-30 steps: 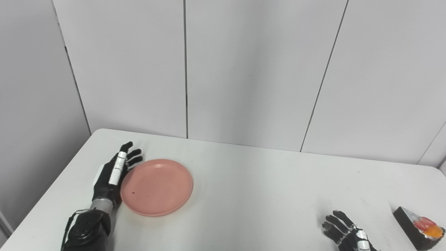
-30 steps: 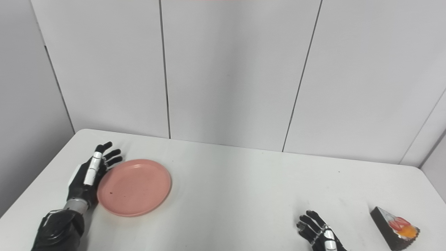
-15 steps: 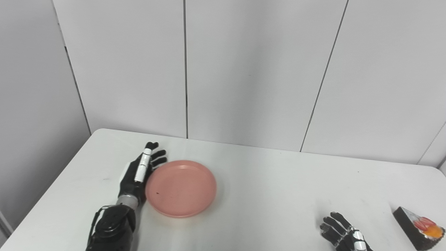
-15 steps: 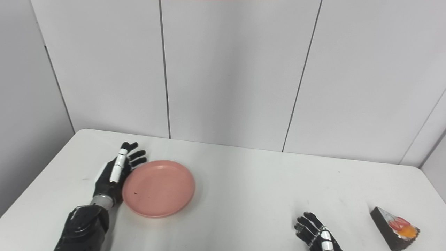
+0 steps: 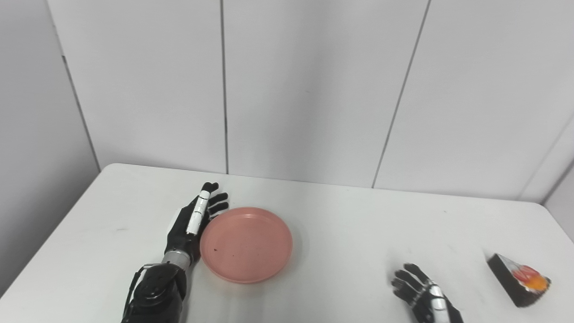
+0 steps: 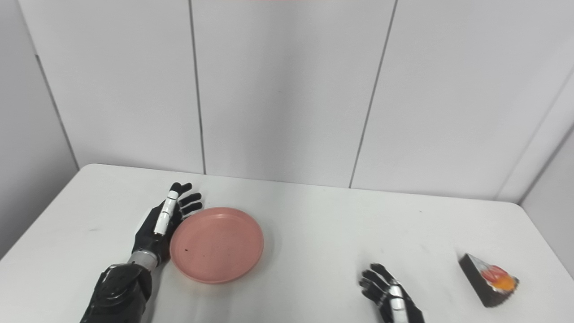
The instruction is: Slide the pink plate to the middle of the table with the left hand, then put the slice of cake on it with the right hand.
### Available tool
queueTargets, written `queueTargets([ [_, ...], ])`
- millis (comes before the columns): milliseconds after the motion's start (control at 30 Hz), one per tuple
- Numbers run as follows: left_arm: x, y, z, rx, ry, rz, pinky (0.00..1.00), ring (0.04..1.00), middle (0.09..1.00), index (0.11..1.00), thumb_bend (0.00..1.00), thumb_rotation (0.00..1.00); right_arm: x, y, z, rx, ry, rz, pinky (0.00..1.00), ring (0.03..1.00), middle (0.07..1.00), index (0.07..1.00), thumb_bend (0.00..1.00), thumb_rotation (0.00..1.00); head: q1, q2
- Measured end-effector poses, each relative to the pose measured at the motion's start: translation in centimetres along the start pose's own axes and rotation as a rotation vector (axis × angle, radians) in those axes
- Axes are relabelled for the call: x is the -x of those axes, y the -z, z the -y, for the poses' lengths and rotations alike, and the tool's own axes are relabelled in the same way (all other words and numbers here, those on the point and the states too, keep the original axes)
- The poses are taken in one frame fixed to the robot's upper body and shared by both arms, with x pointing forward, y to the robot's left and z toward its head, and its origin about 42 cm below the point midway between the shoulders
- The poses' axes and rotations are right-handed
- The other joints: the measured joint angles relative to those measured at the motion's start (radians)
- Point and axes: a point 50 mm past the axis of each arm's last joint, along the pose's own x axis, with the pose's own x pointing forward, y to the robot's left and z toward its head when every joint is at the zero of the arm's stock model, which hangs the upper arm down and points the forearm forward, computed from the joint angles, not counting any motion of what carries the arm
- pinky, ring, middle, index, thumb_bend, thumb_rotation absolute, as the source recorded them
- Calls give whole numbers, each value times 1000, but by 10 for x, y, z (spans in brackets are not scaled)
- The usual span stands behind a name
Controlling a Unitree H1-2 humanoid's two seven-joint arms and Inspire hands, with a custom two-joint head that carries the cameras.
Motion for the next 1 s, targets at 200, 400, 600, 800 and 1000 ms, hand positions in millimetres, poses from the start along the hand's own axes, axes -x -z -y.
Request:
queueTargets([
  [200,3,1,29,11,34,-11,778,853,849,891,711,912,3,0,-13,9,5,3,803,752,746,766,783,858,-69,23],
  [400,5,-1,41,29,34,-22,799,874,873,916,742,885,3,-1,-29,12,1,-4,796,746,746,759,785,878,-132,37],
  [600,6,0,49,77,34,-26,844,889,893,927,717,860,3,-7,-42,11,-2,9,806,753,754,765,782,880,-198,51],
  [800,8,3,62,140,39,-27,850,901,915,940,681,865,4,-9,-50,10,-8,7,799,756,758,768,766,877,-236,60],
  [1000,7,6,73,171,53,-33,861,897,911,954,650,877,6,-8,-56,14,1,-14,784,751,756,771,733,884,-294,60],
])
